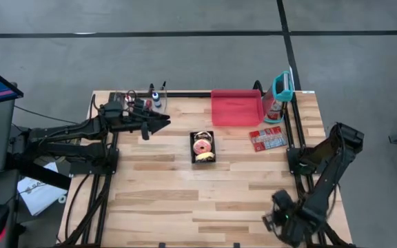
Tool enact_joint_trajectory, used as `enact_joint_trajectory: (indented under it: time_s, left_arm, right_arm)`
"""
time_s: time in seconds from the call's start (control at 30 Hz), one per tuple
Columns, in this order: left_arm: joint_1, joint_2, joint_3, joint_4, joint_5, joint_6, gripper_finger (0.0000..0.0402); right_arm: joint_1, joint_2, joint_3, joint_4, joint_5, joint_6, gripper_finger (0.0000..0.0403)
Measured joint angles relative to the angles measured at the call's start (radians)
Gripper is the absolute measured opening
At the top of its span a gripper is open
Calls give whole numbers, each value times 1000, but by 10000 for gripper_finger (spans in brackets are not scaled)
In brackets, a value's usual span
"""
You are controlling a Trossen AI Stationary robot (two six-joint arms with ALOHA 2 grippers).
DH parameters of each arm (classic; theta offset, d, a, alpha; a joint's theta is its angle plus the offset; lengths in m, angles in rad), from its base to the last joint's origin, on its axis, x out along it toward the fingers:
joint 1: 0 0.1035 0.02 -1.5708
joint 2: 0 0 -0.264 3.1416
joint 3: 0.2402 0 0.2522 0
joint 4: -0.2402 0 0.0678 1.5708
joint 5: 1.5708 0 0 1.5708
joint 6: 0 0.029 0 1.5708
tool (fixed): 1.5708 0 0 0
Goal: Pick & Place Food Item
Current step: Put the blue food coloring bottle into the transparent bin
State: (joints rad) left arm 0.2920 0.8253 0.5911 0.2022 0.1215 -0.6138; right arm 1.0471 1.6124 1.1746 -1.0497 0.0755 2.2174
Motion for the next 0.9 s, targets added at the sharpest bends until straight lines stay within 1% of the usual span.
enact_joint_trajectory:
  time_s: [0.1,0.2,0.3,0.4,0.47,0.53,0.63,0.7,0.8,0.9]
  left_arm:
    - [-7,0,0,-5,28,1,195]
    - [-24,0,0,-14,31,4,195]
    - [-45,0,0,-52,31,11,195]
    - [-76,0,0,-125,29,69,195]
    - [-108,0,0,-174,27,131,195]
    - [-155,0,0,-198,19,212,195]
    - [-244,0,0,-184,-43,348,195]
    - [-302,1,0,-162,-101,441,197]
    - [-372,25,1,-108,-183,550,209]
    - [-401,69,1,-62,-222,600,232]
  right_arm:
    - [-53,-41,20,-38,102,-45,98]
    - [-121,-81,31,-58,197,-138,97]
    - [-220,-116,52,-44,274,-285,96]
    - [-324,-144,74,2,347,-465,96]
    - [-396,-167,82,69,363,-605,96]
    - [-467,-191,86,164,365,-744,95]
    - [-571,-212,86,302,345,-935,95]
    - [-639,-223,86,387,276,-1034,95]
    - [-727,-226,86,504,159,-1135,95]
    - [-802,-220,87,580,76,-1206,94]
